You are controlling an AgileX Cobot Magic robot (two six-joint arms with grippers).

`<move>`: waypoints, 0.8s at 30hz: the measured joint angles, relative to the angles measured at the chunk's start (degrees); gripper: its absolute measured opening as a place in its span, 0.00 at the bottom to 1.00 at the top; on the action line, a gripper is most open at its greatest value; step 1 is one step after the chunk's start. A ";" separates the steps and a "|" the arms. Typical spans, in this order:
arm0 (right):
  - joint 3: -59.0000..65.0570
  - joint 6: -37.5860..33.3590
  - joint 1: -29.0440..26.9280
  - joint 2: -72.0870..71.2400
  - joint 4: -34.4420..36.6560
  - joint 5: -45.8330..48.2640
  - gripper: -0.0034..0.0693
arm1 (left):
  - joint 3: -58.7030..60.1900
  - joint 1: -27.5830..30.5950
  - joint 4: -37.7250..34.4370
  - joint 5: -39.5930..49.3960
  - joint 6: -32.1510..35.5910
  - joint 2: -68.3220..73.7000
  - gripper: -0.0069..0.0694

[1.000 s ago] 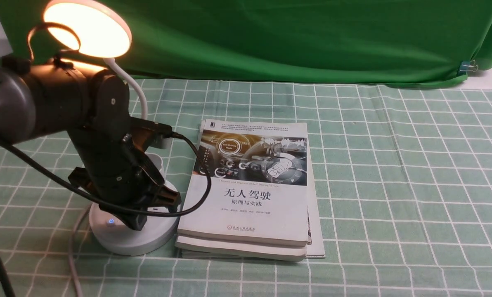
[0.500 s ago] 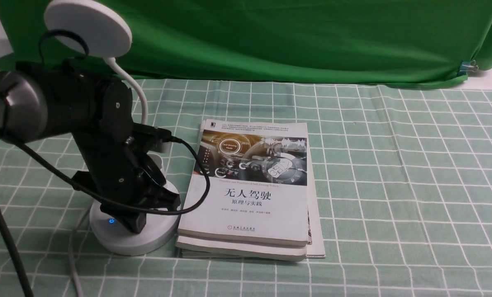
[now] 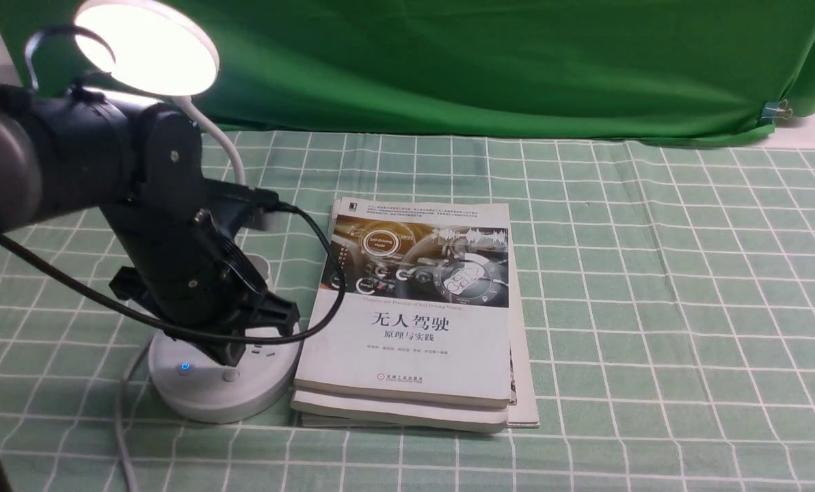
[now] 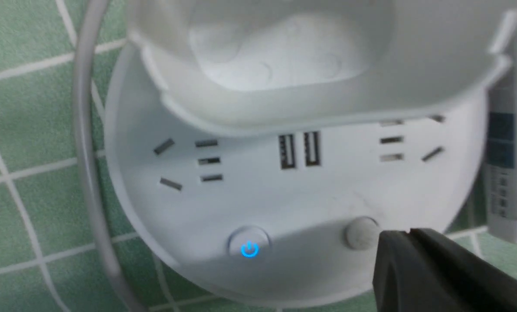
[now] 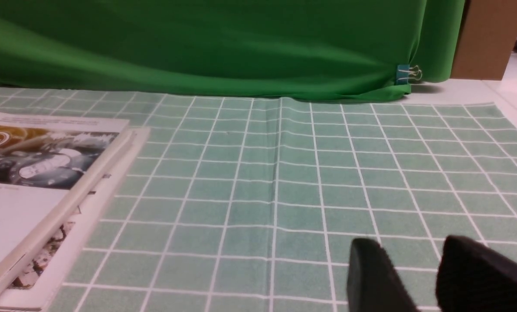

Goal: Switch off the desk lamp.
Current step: Use the left arm to press the button switch on the lamp holder

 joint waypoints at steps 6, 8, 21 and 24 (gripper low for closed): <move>0.00 0.00 0.00 0.00 0.00 0.00 0.38 | 0.00 0.00 -0.05 0.06 0.00 1.61 0.10; 0.00 0.00 0.00 0.00 0.00 0.00 0.38 | 0.00 0.00 -0.05 0.06 0.00 2.52 0.10; 0.00 0.00 0.00 0.00 0.00 0.00 0.38 | -0.27 0.00 -0.05 0.64 0.00 4.38 0.10; 0.00 0.00 0.00 0.00 0.00 0.00 0.38 | 0.05 0.00 -0.05 0.96 0.00 3.11 0.10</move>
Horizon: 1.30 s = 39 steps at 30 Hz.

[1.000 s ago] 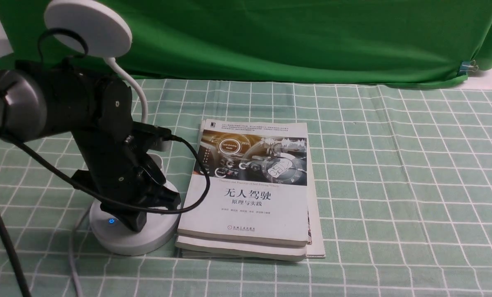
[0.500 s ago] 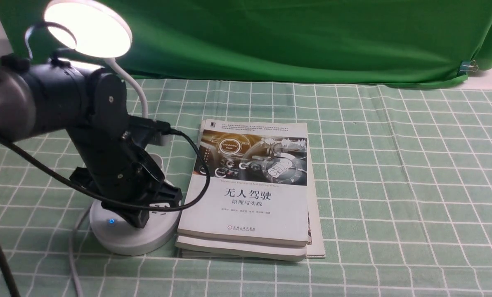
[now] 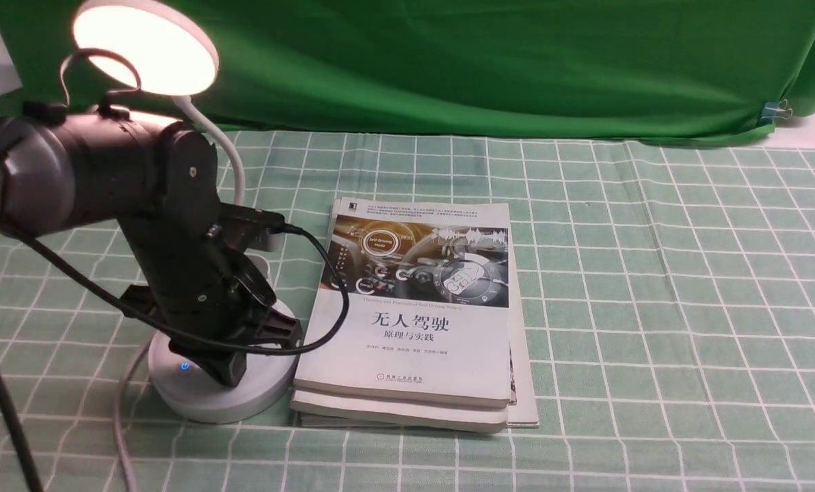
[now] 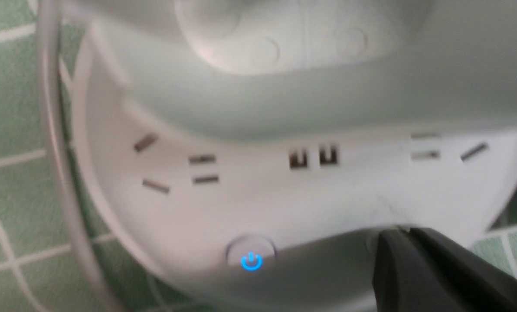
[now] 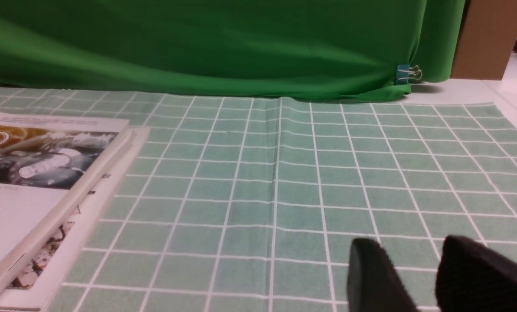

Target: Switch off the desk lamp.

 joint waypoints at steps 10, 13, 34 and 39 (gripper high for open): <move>0.00 0.00 0.00 0.00 0.00 0.00 0.38 | 0.00 0.00 -0.23 0.54 -0.10 -1.46 0.10; 0.00 0.00 0.00 0.00 0.00 0.00 0.38 | 0.00 0.00 -0.17 0.40 -0.16 -0.18 0.10; 0.00 0.00 0.00 0.00 0.00 0.00 0.38 | 7.96 -0.17 -0.68 -1.44 -1.37 -14.74 0.10; 0.00 0.00 0.00 0.00 0.00 0.00 0.38 | 20.68 -0.17 -4.93 -10.17 -0.58 -30.79 0.10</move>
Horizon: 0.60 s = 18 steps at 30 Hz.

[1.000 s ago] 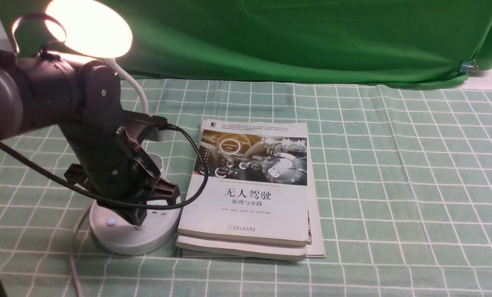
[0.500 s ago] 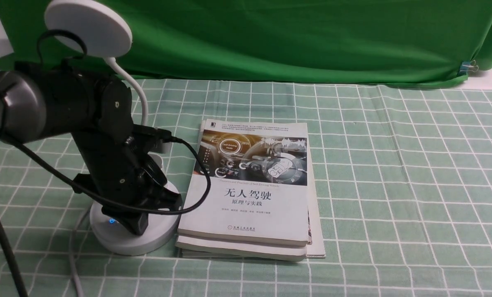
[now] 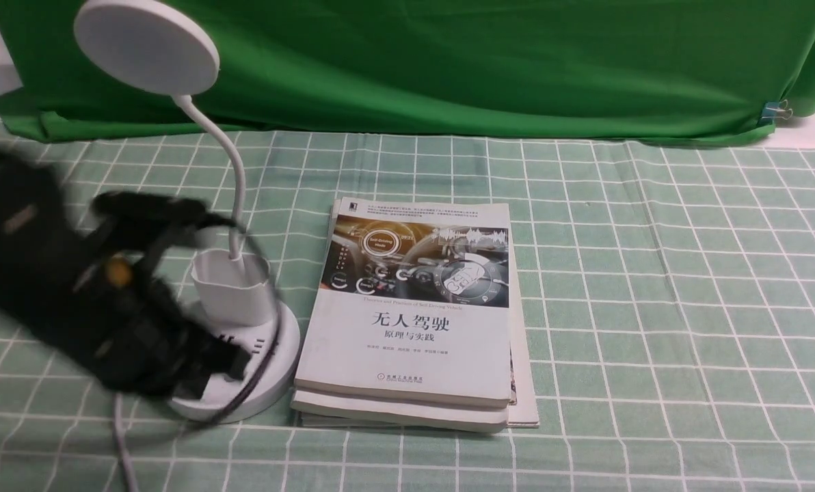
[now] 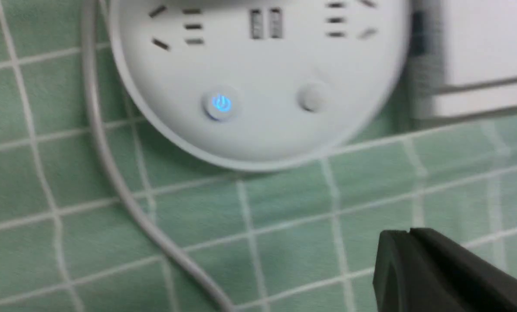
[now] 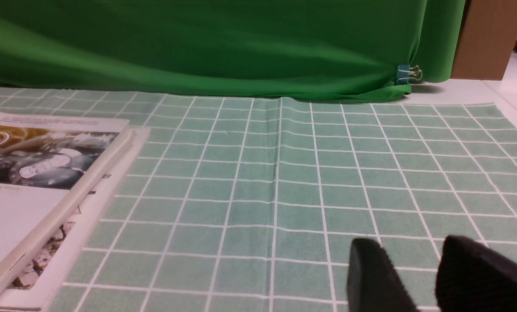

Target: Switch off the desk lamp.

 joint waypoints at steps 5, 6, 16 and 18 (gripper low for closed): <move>0.00 0.00 0.00 0.00 0.00 0.00 0.38 | 13.54 0.00 -4.33 -10.94 0.71 -21.16 0.10; 0.00 0.00 0.00 0.00 0.00 0.00 0.38 | 15.49 0.00 -4.56 -12.41 0.71 -24.62 0.10; 0.00 0.00 0.00 0.00 0.00 0.00 0.38 | 29.27 0.00 -5.02 -18.33 0.71 -51.63 0.10; 0.00 0.00 0.00 0.00 0.00 0.00 0.38 | 29.75 0.00 -5.02 -18.38 0.71 -53.23 0.10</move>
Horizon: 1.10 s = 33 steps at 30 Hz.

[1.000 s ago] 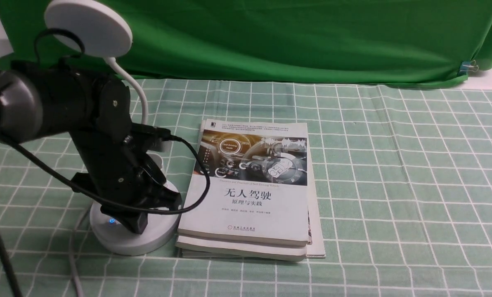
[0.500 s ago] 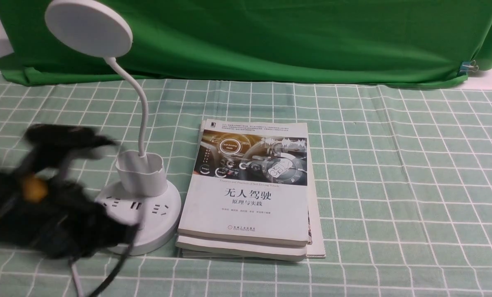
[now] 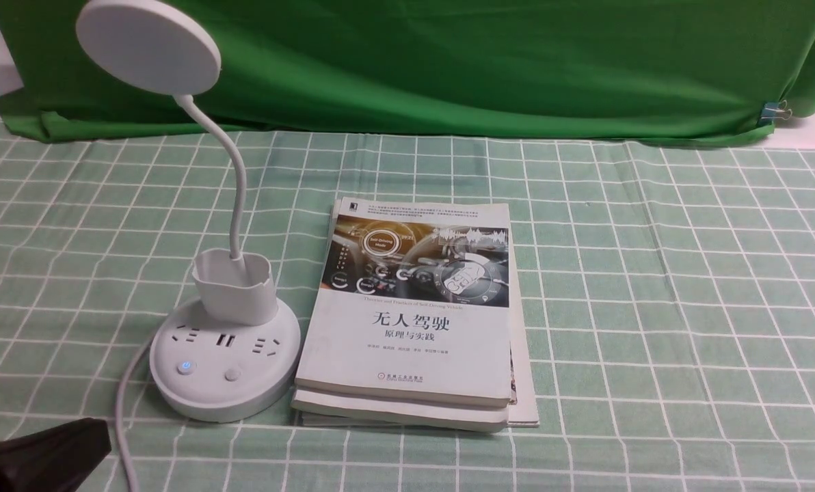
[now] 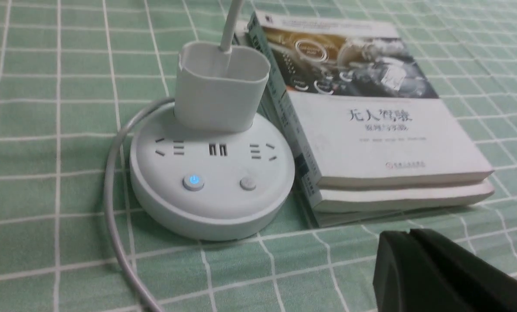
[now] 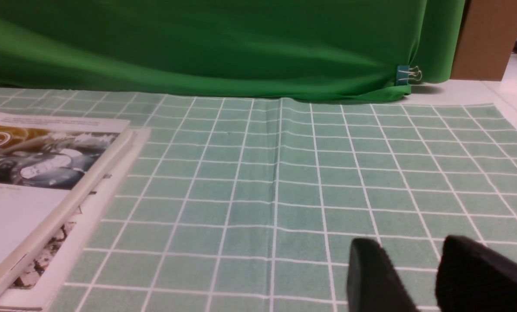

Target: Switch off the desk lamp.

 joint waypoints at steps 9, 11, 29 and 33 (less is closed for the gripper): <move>0.00 0.00 0.00 0.00 0.00 0.00 0.38 | 0.30 0.00 -0.12 -0.24 0.00 -0.86 0.11; 0.00 0.00 0.00 0.00 0.00 0.00 0.38 | 0.30 0.00 0.12 -0.28 0.00 -0.86 0.11; 0.00 0.00 0.00 0.00 0.00 0.00 0.38 | 14.15 14.76 8.23 -10.43 -3.03 -17.02 0.09; 0.00 0.00 0.00 0.00 0.00 0.00 0.38 | 17.21 16.66 5.87 -9.84 -3.01 -18.07 0.09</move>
